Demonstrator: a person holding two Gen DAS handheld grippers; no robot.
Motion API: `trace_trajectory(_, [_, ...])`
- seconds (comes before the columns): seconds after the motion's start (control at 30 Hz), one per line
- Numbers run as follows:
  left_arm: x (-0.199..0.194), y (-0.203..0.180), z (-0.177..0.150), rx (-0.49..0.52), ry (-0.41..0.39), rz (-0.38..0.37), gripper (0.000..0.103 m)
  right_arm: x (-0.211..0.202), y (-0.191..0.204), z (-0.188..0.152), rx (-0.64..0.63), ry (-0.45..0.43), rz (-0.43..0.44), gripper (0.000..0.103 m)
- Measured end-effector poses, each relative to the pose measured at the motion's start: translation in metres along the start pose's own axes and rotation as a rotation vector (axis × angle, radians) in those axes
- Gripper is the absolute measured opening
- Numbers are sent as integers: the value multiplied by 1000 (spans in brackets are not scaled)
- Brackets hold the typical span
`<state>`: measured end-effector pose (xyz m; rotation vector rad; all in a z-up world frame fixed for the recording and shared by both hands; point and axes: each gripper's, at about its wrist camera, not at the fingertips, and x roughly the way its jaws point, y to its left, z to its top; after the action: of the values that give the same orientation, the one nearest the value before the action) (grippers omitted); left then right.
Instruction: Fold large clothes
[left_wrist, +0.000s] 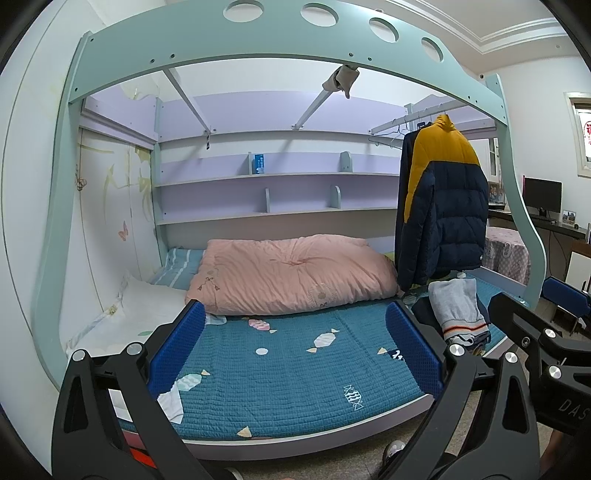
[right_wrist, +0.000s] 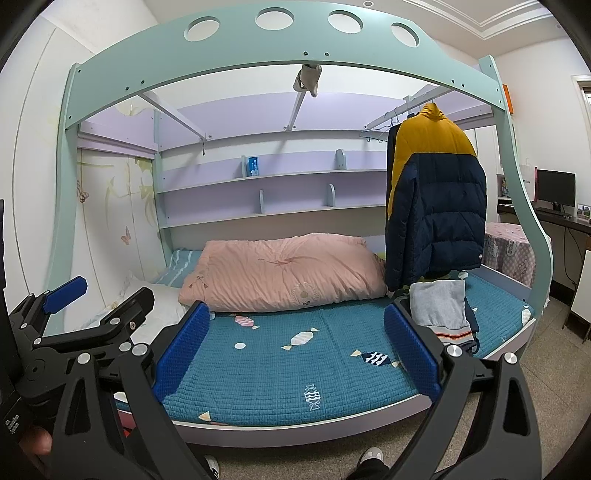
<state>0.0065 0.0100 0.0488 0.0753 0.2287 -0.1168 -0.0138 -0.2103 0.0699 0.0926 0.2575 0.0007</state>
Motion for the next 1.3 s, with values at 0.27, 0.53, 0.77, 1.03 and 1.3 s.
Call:
trace_trajectory(0.27, [0, -1, 0, -1, -1, 2, 98, 1, -2, 0, 1, 3, -2, 92])
trace_trajectory(0.53, [-1, -1, 1, 0, -1, 2, 98, 1, -2, 1, 0, 4, -1, 92])
trace_trajectory(0.77, [2, 3, 1, 4, -4, 2, 98, 1, -4, 0, 2, 7, 0, 92])
trace_trajectory(1.03, [3, 4, 1, 4, -4, 0, 98, 2, -5, 1, 1, 6, 0, 92])
trace_trajectory(1.3, [3, 4, 1, 4, -3, -1, 98, 1, -6, 1, 0, 6, 1, 92])
